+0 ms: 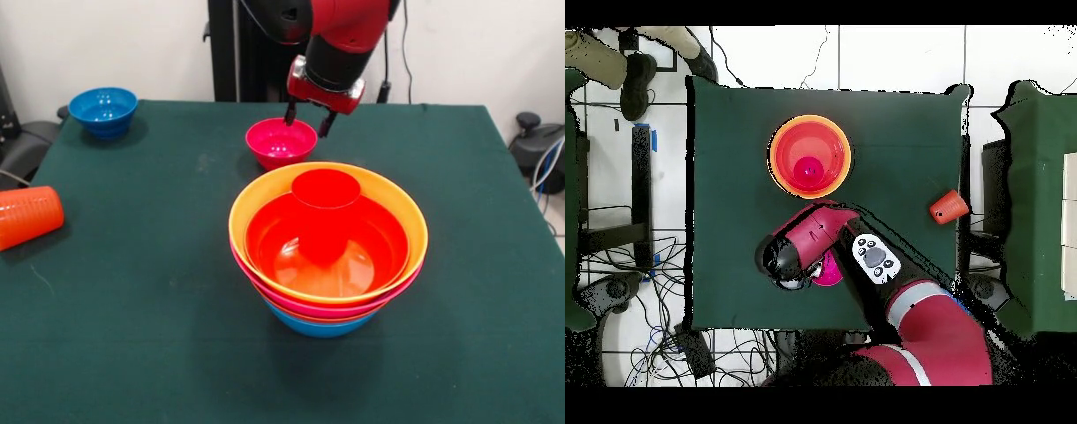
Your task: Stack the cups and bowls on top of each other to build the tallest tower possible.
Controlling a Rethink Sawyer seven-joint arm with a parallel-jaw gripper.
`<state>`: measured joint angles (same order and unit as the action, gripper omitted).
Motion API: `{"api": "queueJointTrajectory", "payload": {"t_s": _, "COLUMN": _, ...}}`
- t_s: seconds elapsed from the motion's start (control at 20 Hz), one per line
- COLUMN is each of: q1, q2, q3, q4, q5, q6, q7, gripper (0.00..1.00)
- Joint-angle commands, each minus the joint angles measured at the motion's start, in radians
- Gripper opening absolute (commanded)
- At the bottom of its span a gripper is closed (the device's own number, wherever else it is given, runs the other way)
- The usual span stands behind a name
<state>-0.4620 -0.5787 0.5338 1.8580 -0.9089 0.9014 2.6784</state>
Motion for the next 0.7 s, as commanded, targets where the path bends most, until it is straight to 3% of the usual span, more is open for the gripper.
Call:
{"api": "queueJointTrajectory", "payload": {"t_s": 0.05, "q1": 0.073, "q2": 0.001, "q3": 0.012, "q4": -0.044, "q5": -0.178, "q6": -0.182, "q7": -0.135, "gripper": 1.00}}
{"api": "queueJointTrajectory", "payload": {"t_s": 0.5, "q1": 0.192, "q2": 0.096, "q3": -0.087, "q4": -0.079, "q5": -0.295, "q6": -0.293, "q7": 0.071, "gripper": 1.00}}
{"api": "queueJointTrajectory", "payload": {"t_s": 0.7, "q1": 0.238, "q2": 0.129, "q3": -0.137, "q4": -0.100, "q5": -0.312, "q6": -0.344, "q7": 0.123, "gripper": 1.00}}
